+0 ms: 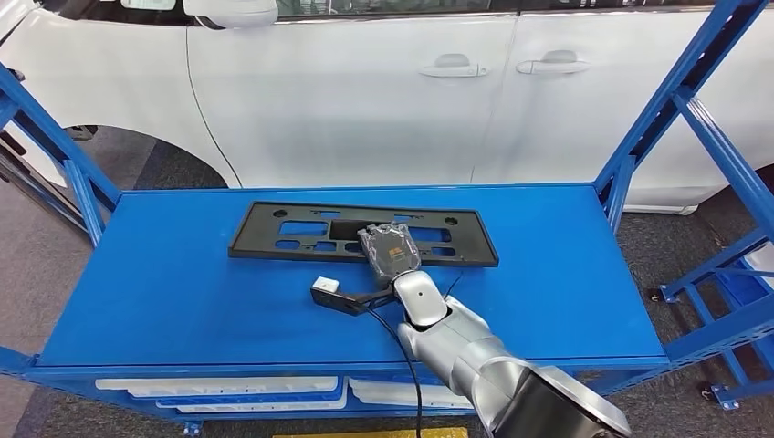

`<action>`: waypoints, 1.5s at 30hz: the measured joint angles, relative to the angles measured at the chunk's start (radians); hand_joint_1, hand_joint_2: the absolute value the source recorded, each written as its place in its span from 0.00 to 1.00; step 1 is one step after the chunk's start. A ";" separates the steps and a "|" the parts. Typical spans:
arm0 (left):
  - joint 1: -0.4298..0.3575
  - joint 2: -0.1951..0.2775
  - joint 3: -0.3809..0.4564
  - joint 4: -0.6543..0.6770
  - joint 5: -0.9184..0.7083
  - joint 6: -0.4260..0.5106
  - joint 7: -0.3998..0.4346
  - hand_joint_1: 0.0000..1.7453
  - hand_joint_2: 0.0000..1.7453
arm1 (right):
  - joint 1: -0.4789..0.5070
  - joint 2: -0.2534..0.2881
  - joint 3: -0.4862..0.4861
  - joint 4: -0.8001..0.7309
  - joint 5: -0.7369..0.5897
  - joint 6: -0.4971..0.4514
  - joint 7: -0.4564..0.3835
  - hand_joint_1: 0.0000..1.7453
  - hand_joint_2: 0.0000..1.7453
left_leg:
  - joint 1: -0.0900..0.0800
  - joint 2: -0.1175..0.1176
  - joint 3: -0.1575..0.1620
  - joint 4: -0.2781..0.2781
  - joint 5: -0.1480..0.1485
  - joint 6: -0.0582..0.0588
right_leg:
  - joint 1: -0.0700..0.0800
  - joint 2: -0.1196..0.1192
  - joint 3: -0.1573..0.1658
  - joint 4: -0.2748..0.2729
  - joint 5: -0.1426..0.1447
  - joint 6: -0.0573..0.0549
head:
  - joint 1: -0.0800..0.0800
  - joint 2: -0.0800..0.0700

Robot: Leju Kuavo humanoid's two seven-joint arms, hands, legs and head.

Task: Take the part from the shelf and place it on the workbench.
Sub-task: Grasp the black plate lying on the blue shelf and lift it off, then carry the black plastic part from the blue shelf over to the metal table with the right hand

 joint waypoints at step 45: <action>0.018 -0.004 0.099 0.000 0.006 0.012 -0.007 0.00 1.00 | 0.618 -0.277 -0.489 -1.669 -1.226 1.009 -0.782 1.00 1.00 | -0.011 -0.002 -0.039 -0.023 0.046 0.047 | -0.010 -0.005 0.057 0.058 -0.092 0.034 | 0.007 0.000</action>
